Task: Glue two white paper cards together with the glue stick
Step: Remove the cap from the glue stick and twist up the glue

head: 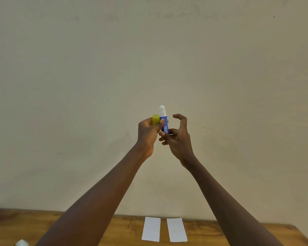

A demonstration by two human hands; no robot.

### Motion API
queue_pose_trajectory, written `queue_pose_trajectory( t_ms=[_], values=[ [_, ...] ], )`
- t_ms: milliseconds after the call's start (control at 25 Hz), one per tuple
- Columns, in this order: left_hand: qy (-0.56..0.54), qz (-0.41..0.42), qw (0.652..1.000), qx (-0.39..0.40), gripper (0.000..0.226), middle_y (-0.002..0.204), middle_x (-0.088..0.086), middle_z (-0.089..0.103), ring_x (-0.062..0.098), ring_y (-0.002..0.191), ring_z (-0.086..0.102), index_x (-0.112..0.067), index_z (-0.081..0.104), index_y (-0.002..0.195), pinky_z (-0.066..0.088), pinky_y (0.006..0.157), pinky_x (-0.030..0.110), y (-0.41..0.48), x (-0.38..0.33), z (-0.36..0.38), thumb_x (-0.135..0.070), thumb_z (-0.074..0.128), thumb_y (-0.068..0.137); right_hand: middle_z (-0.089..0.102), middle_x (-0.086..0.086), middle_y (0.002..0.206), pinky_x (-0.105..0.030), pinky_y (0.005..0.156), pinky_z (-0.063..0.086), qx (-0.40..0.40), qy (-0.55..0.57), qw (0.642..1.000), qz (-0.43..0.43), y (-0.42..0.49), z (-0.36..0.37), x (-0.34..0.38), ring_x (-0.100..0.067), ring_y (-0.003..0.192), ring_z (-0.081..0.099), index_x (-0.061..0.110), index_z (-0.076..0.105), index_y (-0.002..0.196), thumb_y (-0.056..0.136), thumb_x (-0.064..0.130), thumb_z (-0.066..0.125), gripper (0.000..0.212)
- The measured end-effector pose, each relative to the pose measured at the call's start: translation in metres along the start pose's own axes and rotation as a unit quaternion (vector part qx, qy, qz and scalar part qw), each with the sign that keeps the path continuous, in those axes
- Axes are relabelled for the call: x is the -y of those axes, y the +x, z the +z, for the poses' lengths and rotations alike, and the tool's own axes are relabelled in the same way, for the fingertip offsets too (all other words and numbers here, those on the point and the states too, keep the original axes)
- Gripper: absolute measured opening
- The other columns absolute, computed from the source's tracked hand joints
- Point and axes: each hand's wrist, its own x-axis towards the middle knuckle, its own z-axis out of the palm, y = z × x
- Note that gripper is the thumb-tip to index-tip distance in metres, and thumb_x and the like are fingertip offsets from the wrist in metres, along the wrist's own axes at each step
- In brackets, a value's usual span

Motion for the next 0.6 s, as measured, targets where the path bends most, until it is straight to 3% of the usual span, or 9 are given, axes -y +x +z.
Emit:
queue_pose_trajectory(
  t_ms=[240,440,600],
  values=[
    [-0.016,-0.005,1.0,0.023,0.008,0.079,-0.005,0.062,0.009,0.069,0.06,-0.011,0.058,0.093,0.049,0.05,0.009,-0.008,0.011,-0.005,-0.015,0.051,0.089,0.064,-0.019,0.083,-0.01,0.054,0.05,0.023,0.009,1.0,-0.008,-0.01,0.003,-0.011,-0.017,0.058,0.059,0.014,0.024,0.124,0.084,0.008,0.058,0.053],
    [0.034,-0.02,0.997,0.062,0.012,0.076,0.001,0.06,0.013,0.067,0.058,-0.011,0.06,0.091,0.05,0.049,0.016,-0.015,0.022,-0.009,-0.019,0.051,0.089,0.058,-0.011,0.077,-0.011,0.048,0.048,0.044,-0.03,0.998,-0.042,-0.02,0.007,-0.022,-0.016,0.052,0.057,0.017,0.027,0.123,0.086,0.003,0.052,0.047],
    [0.069,-0.052,0.993,0.084,0.018,0.074,0.0,0.06,0.01,0.065,0.056,-0.022,0.059,0.075,0.046,0.045,0.007,-0.026,0.042,-0.012,-0.017,0.051,0.09,0.057,-0.013,0.075,-0.013,0.048,0.049,0.048,-0.078,0.994,-0.053,-0.032,0.009,-0.044,-0.019,0.053,0.056,0.011,0.035,0.116,0.087,0.002,0.047,0.033]
  ],
)
